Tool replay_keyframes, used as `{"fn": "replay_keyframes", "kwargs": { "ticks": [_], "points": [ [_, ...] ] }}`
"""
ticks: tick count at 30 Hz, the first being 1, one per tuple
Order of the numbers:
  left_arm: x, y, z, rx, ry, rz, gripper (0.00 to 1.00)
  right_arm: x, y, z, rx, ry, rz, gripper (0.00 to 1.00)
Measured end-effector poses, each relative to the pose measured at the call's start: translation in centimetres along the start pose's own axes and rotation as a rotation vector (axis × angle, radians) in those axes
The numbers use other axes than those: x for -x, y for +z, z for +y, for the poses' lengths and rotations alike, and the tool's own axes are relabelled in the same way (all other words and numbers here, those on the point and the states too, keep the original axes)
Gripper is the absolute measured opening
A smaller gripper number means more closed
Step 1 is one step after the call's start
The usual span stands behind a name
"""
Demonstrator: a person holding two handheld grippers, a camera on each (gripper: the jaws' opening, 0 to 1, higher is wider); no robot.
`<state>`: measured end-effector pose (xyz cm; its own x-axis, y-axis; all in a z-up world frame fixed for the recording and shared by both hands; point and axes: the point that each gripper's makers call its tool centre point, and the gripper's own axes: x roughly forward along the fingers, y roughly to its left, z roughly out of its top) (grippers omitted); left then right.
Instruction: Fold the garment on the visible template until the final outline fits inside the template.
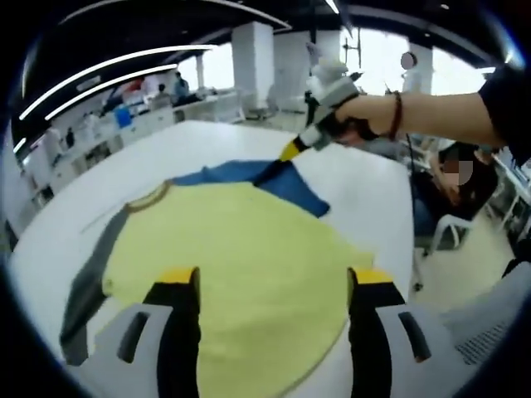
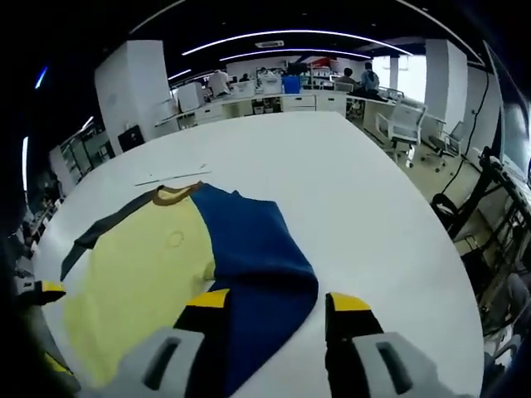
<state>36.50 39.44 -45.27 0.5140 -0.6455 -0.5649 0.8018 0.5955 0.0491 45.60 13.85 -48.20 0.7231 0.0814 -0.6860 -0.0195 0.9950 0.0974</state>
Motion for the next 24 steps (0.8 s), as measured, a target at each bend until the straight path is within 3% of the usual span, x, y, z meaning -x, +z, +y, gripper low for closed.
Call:
{"fn": "replay_keyframes", "kwargs": {
  "ticks": [9,15,17,20,24],
  "points": [
    [3.1,-2.3,5.7,0.008,0.132,0.031,0.67,1.3,-2.2,1.4,0.003,0.022,0.033,0.42],
    [4.4,-4.1,8.0,0.067,0.175,0.043,0.53,1.9,-3.9,2.7,-0.001,0.036,0.069,0.41],
    [5.1,-5.5,9.3,0.113,0.232,0.077,0.44,2.3,-4.6,3.3,0.004,0.042,0.089,0.39],
    [6.0,-7.2,10.9,0.159,0.286,0.109,0.40,2.7,-5.1,3.8,0.009,0.031,0.090,0.37],
    [6.6,-8.6,11.8,0.175,0.306,0.130,0.35,2.9,-6.4,4.2,-0.004,0.016,0.117,0.33]
  ]
}}
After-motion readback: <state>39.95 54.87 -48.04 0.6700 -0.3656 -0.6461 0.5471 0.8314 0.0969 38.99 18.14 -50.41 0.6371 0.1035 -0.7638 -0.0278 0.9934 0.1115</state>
